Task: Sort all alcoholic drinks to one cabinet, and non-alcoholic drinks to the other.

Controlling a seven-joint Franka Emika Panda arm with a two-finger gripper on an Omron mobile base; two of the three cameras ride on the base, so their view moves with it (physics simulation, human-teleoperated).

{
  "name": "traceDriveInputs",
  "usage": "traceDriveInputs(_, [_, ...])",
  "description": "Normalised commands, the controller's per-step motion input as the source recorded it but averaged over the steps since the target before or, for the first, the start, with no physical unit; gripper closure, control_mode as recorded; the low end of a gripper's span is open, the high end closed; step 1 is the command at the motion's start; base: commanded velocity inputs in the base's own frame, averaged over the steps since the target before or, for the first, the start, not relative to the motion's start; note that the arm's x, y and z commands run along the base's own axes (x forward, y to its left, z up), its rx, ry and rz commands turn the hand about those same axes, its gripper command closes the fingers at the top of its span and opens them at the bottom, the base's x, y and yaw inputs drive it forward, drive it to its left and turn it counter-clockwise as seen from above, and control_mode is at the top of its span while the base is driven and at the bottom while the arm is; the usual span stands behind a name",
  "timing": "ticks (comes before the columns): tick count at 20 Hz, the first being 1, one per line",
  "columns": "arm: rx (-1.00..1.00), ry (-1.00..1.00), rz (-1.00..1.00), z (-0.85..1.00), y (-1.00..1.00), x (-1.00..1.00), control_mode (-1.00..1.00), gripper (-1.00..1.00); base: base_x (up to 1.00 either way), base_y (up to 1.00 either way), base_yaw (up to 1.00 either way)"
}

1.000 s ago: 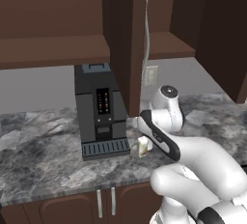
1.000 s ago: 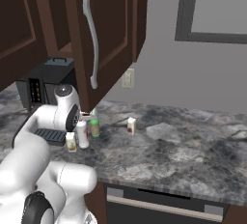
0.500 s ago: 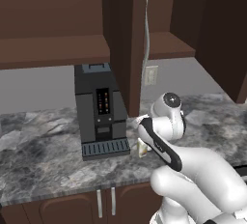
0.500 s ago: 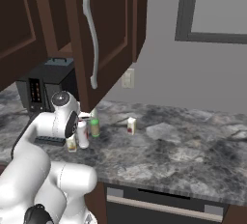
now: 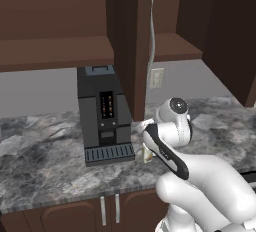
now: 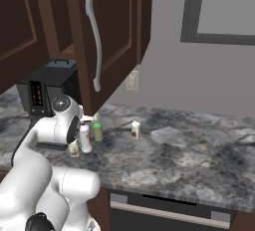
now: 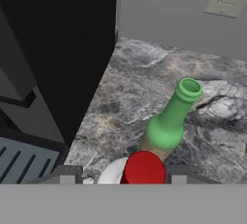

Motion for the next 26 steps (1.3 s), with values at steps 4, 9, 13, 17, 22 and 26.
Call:
traceDriveInputs(4, [-0.01,0.00,0.00,-0.01,0.00,0.00,-1.00,1.00,0.00,0.00,0.00])
traceDriveInputs(9, [0.00,-0.01,0.00,0.00,0.00,0.00,-1.00,1.00,0.00,0.00,0.00])
traceDriveInputs(13, [0.00,-0.04,-0.01,0.09,0.04,-0.02,-1.00,1.00,0.00,0.00,0.00])
traceDriveInputs(17, [0.00,-0.01,-0.05,0.50,0.00,0.00,-1.00,1.00,0.00,0.00,0.00])
traceDriveInputs(22, [0.00,0.02,-0.06,0.68,0.00,0.00,-1.00,1.00,0.00,0.00,0.00])
traceDriveInputs(26, [0.00,0.04,-0.06,0.75,0.00,0.00,-1.00,1.00,0.00,0.00,0.00])
